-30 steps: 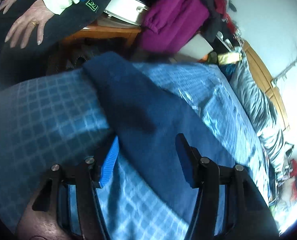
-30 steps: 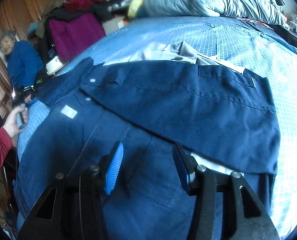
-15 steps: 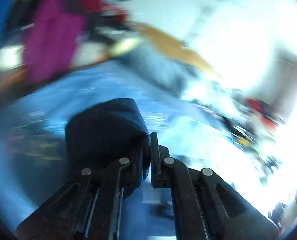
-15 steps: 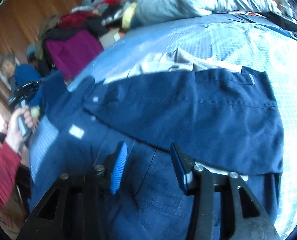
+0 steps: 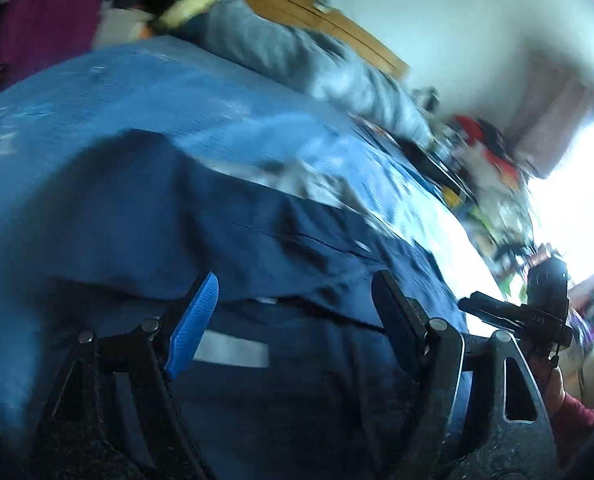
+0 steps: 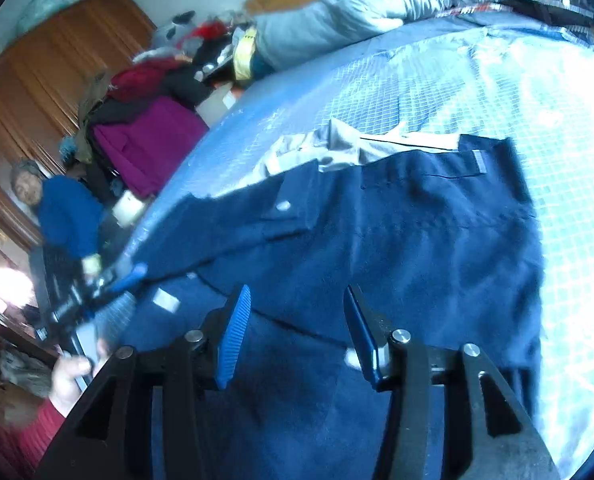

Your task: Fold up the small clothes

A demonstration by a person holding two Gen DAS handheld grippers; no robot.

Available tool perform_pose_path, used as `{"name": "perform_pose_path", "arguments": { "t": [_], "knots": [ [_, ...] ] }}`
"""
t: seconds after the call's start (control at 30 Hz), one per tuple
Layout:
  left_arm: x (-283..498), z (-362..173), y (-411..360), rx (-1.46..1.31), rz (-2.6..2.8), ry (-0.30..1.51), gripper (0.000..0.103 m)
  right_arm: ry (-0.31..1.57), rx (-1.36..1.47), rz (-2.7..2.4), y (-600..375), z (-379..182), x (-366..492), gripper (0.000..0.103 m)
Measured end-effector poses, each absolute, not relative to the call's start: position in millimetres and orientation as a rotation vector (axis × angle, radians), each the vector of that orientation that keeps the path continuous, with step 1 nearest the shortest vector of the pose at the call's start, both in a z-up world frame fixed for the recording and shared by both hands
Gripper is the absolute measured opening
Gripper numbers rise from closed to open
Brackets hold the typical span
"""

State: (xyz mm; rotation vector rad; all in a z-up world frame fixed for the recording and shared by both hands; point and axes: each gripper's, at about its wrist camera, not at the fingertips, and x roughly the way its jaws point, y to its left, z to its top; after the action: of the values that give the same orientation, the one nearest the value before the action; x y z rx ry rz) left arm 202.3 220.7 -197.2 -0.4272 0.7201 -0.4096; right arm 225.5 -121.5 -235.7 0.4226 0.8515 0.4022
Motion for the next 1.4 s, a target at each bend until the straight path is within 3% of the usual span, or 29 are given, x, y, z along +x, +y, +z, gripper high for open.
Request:
{"name": "perform_pose_path", "arguments": {
  "t": [0.17,0.33,0.5,0.53,0.6,0.63,0.9,1.27,1.37,1.4],
  "knots": [
    [194,-221,295,-0.584,-0.190,0.712,0.077,0.896,0.447,0.457,-101,-250,295,0.055],
    [191,-258,316,-0.733,-0.127,0.719,0.077,1.001,0.407,0.443,-74,-276,351,0.055],
    [190,-253,317,-0.782,-0.126,0.689,0.077,1.043,0.407,0.431,-60,-296,369,0.054],
    [189,-253,316,-0.783,-0.127,0.687,0.077,1.037,0.435,0.441,-61,-296,369,0.034],
    [188,-253,319,-0.785,-0.124,0.682,0.077,1.016,0.495,0.449,-65,-293,368,0.011],
    [192,-255,321,-0.786,-0.122,0.681,0.077,0.992,0.525,0.465,-69,-288,364,0.008],
    [187,-261,334,-0.800,-0.098,0.653,0.077,0.823,0.500,0.439,-119,-227,295,0.007],
    [193,-262,332,-0.771,-0.080,0.679,0.079,0.877,0.579,0.325,-191,-253,245,0.006],
    [196,-262,328,-0.758,-0.085,0.688,0.082,0.897,0.608,0.373,-191,-259,254,0.021],
    [197,-262,328,-0.753,-0.085,0.690,0.083,0.913,0.598,0.379,-187,-261,258,0.034]
  ]
}}
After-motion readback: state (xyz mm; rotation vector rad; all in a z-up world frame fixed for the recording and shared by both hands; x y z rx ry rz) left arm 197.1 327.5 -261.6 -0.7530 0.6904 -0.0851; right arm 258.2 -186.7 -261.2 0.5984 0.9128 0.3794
